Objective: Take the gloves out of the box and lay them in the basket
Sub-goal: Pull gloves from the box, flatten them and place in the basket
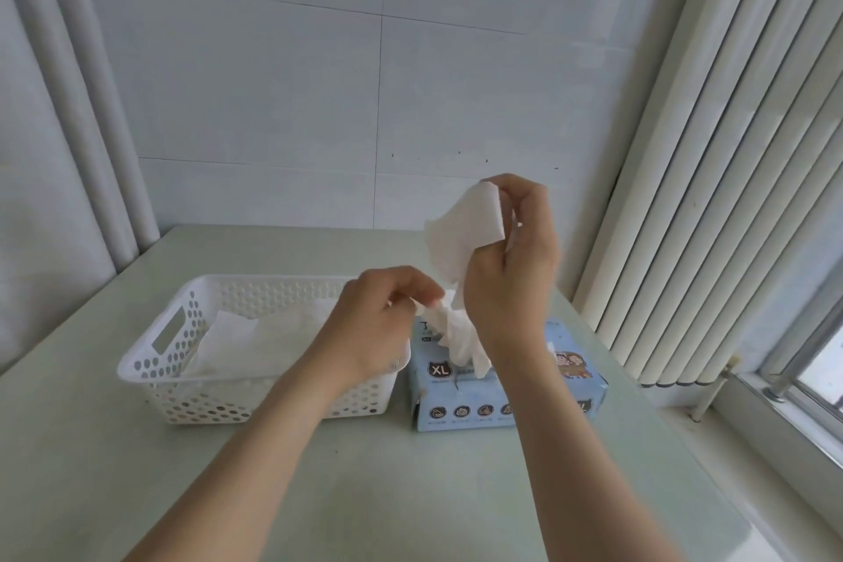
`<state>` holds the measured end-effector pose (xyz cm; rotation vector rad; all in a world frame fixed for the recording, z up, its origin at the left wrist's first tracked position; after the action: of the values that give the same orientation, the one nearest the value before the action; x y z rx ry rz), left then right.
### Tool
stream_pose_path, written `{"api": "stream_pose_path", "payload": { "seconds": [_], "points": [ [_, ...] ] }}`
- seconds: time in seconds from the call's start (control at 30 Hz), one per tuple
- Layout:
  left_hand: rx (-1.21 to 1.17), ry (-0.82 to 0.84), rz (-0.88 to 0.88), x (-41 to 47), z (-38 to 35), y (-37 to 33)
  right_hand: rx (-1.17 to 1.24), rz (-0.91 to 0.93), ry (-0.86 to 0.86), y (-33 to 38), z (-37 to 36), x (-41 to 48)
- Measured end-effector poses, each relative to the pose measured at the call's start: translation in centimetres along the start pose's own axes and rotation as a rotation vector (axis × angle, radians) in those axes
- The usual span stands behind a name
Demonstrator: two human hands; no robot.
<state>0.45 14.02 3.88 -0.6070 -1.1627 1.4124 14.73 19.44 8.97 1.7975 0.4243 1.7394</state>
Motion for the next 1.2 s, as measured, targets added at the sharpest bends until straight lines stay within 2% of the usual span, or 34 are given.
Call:
{"api": "stream_pose_path", "payload": {
  "seconds": [0.13, 0.2, 0.27, 0.4, 0.57, 0.63, 0.77, 0.83, 1.03, 1.2],
  "points": [
    [-0.653, -0.072, 0.145, 0.1, 1.1, -0.6, 0.067, -0.044, 0.128, 0.3, -1.1, -0.1],
    [-0.827, -0.086, 0.189, 0.1, 1.5, -0.7, 0.069, -0.068, 0.220, -0.1, -1.7, -0.3],
    [-0.872, -0.074, 0.217, 0.2, 1.7, -0.4, 0.030, -0.072, 0.310, -0.6, -2.2, -0.5],
    [-0.812, -0.053, 0.202, 0.3, 2.2, 0.0, -0.035, -0.028, 0.437, -1.0, -2.5, -0.9],
    [-0.462, -0.251, 0.135, 0.3, 3.8, 0.6, 0.098, -0.188, 0.533, -0.9, -2.6, -1.4],
    [-0.388, -0.221, 0.113, 0.3, 4.3, 0.5, 0.108, -0.267, 0.556, -1.0, -2.6, -1.4],
    [-0.351, -0.108, 0.095, 0.1, 4.8, -0.2, 0.078, -0.378, 0.724, -1.3, -3.0, -1.8],
    [-0.315, -0.109, 0.074, 0.2, 5.0, -0.2, 0.051, -0.414, 0.773, -1.4, -3.1, -2.0],
    [-0.142, -0.223, -0.105, 0.0, 5.7, -0.4, -0.028, -0.432, 0.796, -1.3, -3.1, -2.2],
    [0.038, -0.377, -0.195, 0.4, 6.5, 0.1, 0.051, -0.381, 0.740, -1.0, -3.3, -2.3]
  ]
}}
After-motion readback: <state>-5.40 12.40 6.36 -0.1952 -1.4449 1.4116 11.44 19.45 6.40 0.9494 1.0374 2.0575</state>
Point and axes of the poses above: each hand's wrist, its own x-axis towards the middle knuckle, its own z-axis out of the back of the hand, y = z × x, the point moved 4 cm from there along x, towards the middle knuckle, and after that the axes turned 4 degrees about -x, right-handed, at the moved point
